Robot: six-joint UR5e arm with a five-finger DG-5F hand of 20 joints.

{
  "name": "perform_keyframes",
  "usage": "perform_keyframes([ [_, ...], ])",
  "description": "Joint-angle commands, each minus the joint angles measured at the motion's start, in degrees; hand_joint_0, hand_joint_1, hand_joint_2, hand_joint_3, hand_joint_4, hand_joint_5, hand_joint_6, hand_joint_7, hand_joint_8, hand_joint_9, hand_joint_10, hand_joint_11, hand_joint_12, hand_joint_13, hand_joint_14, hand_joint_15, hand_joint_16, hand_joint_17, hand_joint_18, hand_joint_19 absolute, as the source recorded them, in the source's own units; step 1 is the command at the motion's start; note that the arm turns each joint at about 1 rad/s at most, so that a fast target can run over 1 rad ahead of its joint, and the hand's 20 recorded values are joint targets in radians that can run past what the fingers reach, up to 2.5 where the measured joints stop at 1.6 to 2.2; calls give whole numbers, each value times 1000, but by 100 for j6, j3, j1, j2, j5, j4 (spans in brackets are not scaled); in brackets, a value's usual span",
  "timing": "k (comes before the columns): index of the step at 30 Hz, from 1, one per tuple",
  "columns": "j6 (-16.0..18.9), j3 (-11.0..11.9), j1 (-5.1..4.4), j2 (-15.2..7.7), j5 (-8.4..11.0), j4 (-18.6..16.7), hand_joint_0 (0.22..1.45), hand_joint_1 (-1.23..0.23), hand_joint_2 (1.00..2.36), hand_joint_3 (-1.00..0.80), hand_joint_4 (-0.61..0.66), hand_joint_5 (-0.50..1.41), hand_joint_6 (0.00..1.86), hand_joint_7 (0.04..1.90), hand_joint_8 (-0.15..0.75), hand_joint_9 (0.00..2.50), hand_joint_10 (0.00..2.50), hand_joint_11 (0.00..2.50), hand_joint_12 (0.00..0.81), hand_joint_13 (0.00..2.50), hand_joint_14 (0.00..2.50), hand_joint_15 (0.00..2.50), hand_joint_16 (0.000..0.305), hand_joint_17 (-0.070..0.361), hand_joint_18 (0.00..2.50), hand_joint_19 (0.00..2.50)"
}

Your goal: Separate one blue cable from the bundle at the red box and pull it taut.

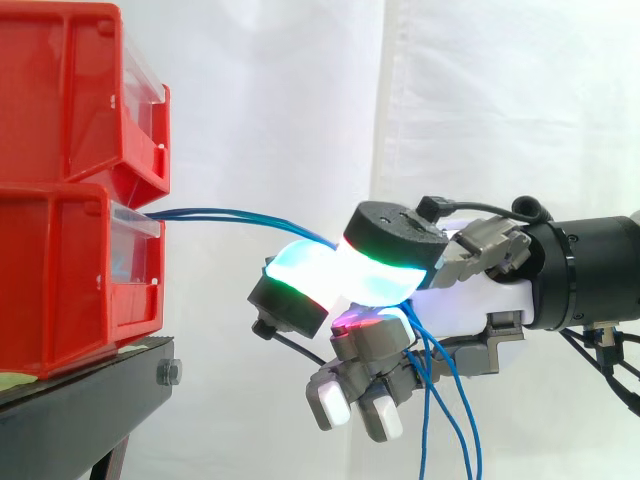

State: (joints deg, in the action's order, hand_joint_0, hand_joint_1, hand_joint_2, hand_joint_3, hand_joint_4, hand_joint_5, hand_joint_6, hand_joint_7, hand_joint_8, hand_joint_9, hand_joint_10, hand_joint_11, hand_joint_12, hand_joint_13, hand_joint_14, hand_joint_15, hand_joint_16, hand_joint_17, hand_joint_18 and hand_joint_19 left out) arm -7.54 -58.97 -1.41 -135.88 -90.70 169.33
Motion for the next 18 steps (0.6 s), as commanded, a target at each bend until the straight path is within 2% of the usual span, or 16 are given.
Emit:
perform_keyframes([
  [1,7,0,-8,0,0,3,641,-929,1000,-500,-20,-138,887,1157,277,1218,31,1251,360,863,28,676,45,102,850,780],
  [3,7,0,-8,0,0,21,560,-919,1000,-500,-11,-136,890,1079,294,1232,30,1254,375,886,27,685,47,105,871,788],
  [6,7,0,1,0,0,21,503,-895,1000,-500,9,-133,880,1092,300,1261,29,1234,387,913,25,686,50,112,910,788],
  [11,-2,0,1,0,0,21,467,-843,1000,-500,20,-128,872,1110,319,1294,27,1244,407,938,26,686,53,119,950,787],
  [12,7,0,1,0,0,21,453,-786,1000,-500,26,-127,871,1098,324,1300,28,1246,413,947,25,688,54,122,963,787],
  [18,-2,0,1,0,0,-5,456,-721,1000,-500,26,-124,865,1085,322,1343,27,1266,417,970,23,686,55,123,978,785],
])
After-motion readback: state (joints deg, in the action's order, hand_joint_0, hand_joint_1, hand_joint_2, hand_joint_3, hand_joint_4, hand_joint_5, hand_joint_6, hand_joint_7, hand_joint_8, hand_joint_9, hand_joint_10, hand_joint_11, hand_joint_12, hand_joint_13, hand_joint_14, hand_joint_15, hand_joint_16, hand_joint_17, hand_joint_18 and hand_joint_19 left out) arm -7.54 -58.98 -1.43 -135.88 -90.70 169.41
